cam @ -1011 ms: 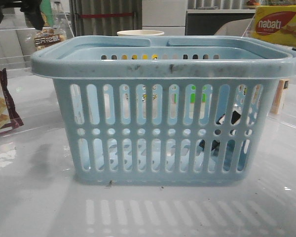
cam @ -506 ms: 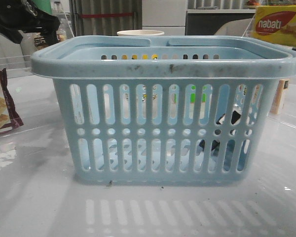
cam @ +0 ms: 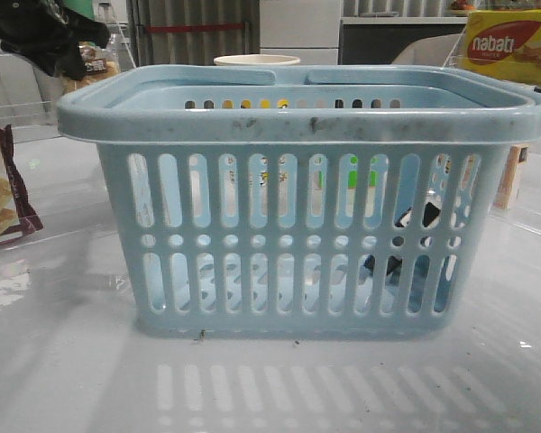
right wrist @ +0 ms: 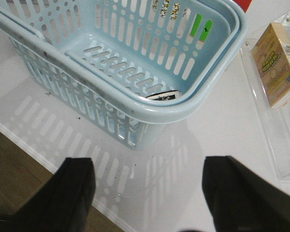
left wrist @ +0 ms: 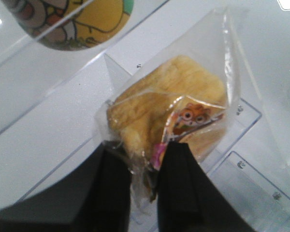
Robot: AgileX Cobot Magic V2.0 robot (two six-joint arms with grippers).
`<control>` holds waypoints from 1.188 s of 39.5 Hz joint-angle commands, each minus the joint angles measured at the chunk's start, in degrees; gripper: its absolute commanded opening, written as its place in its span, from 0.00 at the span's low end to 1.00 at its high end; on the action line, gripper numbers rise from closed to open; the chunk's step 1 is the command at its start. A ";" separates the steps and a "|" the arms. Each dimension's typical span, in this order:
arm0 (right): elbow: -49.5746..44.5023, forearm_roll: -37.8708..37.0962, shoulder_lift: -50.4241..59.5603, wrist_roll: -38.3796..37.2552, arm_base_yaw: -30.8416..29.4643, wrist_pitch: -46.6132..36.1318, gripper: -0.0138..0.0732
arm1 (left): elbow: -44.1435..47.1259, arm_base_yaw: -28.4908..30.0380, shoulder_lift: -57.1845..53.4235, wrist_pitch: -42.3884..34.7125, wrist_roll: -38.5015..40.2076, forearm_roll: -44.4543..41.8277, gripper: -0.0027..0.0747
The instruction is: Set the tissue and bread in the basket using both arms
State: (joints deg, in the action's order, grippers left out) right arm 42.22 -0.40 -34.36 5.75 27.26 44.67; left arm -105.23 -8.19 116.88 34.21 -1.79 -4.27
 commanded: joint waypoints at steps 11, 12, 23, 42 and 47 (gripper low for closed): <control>1.52 -0.73 0.09 0.53 0.02 -4.06 0.82 | -7.83 -2.84 -15.23 5.19 -0.08 0.18 0.15; 1.52 -0.73 0.09 0.53 0.02 -4.06 0.82 | -7.92 -3.21 -16.02 5.61 -0.21 0.18 0.15; 1.52 -0.73 0.09 0.53 0.02 -4.06 0.82 | -7.92 -10.86 -24.52 15.19 -8.65 3.65 0.15; 1.52 -0.73 0.09 0.53 0.02 -4.06 0.82 | -3.93 -27.70 -21.49 24.76 -19.71 19.22 0.15; 1.52 -0.73 0.09 0.53 0.02 -4.06 0.82 | -3.53 -28.62 -18.03 24.32 -19.71 18.88 0.15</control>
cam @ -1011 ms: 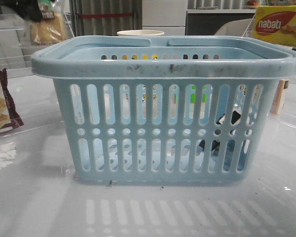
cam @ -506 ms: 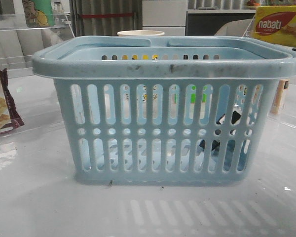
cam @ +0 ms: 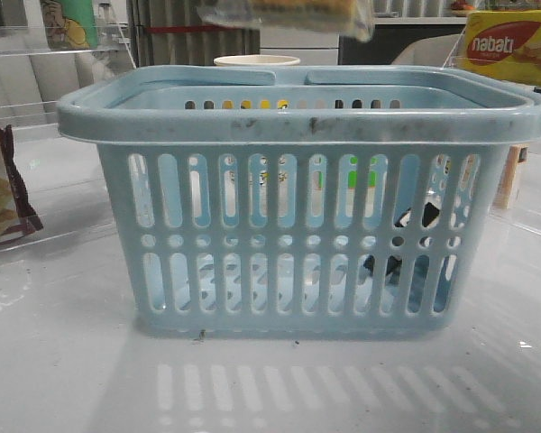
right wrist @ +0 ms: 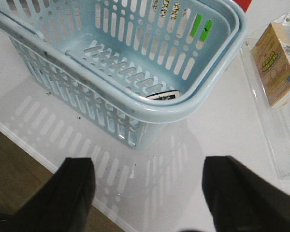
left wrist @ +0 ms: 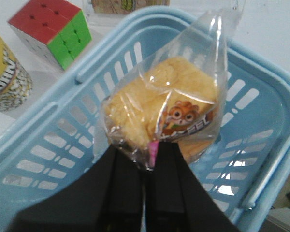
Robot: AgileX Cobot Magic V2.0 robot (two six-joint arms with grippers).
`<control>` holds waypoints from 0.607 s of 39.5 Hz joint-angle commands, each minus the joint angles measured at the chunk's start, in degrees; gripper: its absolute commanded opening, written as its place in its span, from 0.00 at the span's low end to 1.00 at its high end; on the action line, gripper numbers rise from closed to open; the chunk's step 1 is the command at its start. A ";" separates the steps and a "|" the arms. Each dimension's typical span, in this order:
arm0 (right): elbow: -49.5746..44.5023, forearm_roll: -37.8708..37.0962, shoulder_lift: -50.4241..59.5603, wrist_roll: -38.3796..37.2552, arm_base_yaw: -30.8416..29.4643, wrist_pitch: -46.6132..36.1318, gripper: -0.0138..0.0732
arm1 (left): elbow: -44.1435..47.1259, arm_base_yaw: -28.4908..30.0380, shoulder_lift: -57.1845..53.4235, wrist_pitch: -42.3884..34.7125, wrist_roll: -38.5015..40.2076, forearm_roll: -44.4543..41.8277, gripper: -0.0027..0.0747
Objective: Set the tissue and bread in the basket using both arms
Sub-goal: 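Carry the bread roll over the basket and open the left gripper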
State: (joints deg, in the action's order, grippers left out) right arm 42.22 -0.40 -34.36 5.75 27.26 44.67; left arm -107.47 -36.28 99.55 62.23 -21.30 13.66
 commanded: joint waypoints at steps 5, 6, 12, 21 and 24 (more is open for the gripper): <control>1.52 -0.73 0.09 0.53 0.02 -4.06 0.82 | -1.29 -0.42 2.57 -5.00 -0.20 -1.14 0.16; 1.52 -0.73 0.09 0.53 0.02 -4.06 0.82 | -1.29 -0.42 3.31 -5.11 -0.20 -1.74 0.18; 1.52 -0.73 0.09 0.53 0.02 -4.06 0.82 | -1.29 -0.42 6.16 -4.75 -0.09 -1.85 0.47; 1.52 -0.73 0.09 0.53 0.02 -4.06 0.82 | -1.29 -0.42 6.44 -4.87 0.13 -1.30 0.67; 1.52 -0.73 0.09 0.53 0.02 -4.06 0.82 | -1.29 -0.42 6.20 -4.65 0.13 -1.69 0.67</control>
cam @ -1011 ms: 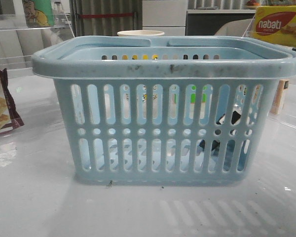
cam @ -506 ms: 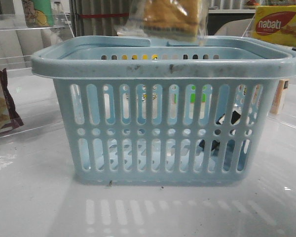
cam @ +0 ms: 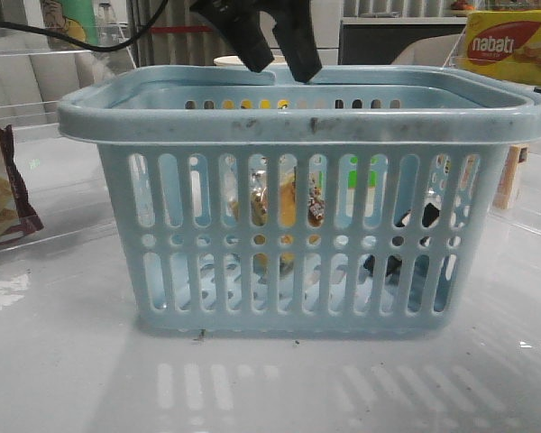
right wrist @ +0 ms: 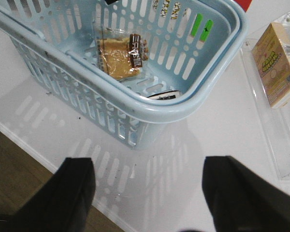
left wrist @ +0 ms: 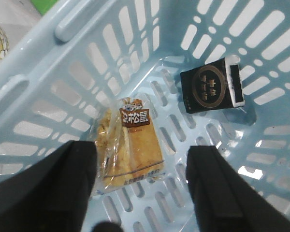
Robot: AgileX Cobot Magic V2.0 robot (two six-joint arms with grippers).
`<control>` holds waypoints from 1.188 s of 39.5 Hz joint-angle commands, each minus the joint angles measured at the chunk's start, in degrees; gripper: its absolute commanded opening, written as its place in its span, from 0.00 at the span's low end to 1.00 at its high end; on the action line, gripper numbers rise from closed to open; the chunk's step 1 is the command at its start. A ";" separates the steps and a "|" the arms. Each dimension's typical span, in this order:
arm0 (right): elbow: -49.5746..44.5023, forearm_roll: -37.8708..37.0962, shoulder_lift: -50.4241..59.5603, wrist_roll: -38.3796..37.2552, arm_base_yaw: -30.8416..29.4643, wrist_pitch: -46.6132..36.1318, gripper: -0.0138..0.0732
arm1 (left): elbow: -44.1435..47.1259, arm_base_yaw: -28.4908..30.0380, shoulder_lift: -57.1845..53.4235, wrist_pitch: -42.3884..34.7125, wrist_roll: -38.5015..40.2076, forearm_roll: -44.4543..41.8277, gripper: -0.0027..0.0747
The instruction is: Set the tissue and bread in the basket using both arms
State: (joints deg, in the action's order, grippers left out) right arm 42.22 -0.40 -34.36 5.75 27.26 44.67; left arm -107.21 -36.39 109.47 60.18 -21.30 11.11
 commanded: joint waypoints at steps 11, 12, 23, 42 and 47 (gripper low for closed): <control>1.52 -0.73 0.09 0.53 0.02 -4.06 0.82 | -1.55 -0.32 -8.40 -0.10 2.12 -2.72 0.67; 1.52 -0.73 0.09 0.53 0.02 -4.06 0.82 | -1.55 -0.32 -9.18 0.34 2.64 -3.42 0.67; 1.52 -0.73 0.09 0.53 0.02 -4.06 0.82 | 5.34 -0.32 -20.90 1.37 7.75 -6.28 0.67; 1.52 -0.73 0.09 0.53 0.02 -4.06 0.82 | 39.73 -0.32 -51.42 -9.60 11.18 -9.25 0.67; 1.52 -0.73 0.09 0.53 0.02 -4.06 0.82 | 48.35 -0.32 -59.28 -12.57 13.98 -10.80 0.67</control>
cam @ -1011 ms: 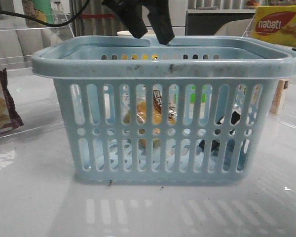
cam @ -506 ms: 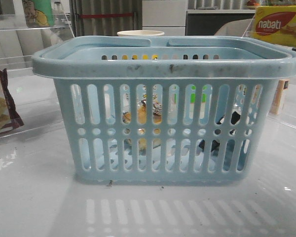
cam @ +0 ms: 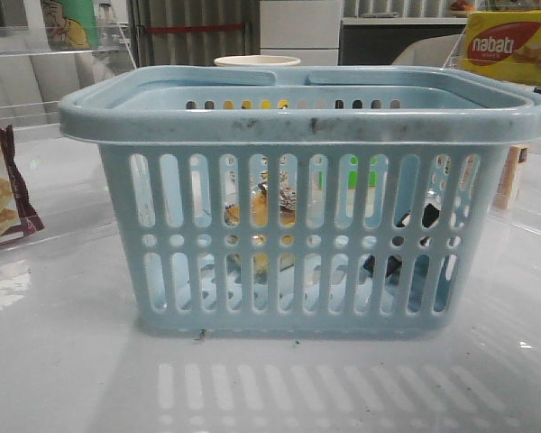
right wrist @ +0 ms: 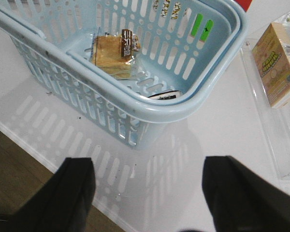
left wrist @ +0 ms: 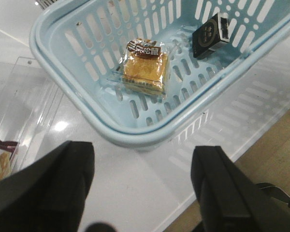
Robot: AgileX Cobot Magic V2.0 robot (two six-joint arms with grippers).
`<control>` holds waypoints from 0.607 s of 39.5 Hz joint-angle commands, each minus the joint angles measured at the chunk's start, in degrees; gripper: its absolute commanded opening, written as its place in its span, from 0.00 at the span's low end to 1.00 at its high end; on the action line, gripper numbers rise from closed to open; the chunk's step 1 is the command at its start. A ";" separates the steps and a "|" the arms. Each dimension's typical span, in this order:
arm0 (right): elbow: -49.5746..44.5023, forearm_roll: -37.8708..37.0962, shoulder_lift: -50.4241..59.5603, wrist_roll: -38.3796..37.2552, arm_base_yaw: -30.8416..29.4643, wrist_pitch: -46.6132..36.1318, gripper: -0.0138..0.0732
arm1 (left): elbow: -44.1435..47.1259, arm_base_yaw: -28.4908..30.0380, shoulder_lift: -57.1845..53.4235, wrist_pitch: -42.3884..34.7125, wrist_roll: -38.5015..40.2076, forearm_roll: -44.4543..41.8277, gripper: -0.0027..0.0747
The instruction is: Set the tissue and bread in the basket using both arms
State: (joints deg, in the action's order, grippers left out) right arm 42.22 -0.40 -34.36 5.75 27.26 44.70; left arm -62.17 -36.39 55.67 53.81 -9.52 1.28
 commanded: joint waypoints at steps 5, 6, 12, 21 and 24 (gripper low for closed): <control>1.52 -0.67 0.09 0.53 0.02 -4.09 0.82 | 10.12 -0.32 -12.86 -8.24 2.37 -2.32 0.67; 1.52 -0.67 0.09 0.53 0.02 -3.85 0.82 | 11.45 -0.32 -14.38 -8.49 2.37 -2.32 0.67; 1.52 -0.67 0.09 0.53 0.02 -3.57 0.82 | 16.58 -0.32 -20.62 -8.76 6.03 -3.88 0.67; 1.52 -1.68 0.09 -0.02 -0.89 -0.74 0.82 | 20.14 -0.32 -23.49 -8.64 7.38 -5.81 0.67; 1.52 -1.68 0.09 -0.45 -1.48 0.65 0.82 | 20.23 -0.32 -23.49 -8.64 7.38 -5.81 0.67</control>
State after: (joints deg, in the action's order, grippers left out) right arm 42.22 -1.05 -34.36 5.62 26.61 47.70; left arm -40.52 -36.39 32.10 49.80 -2.80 -4.09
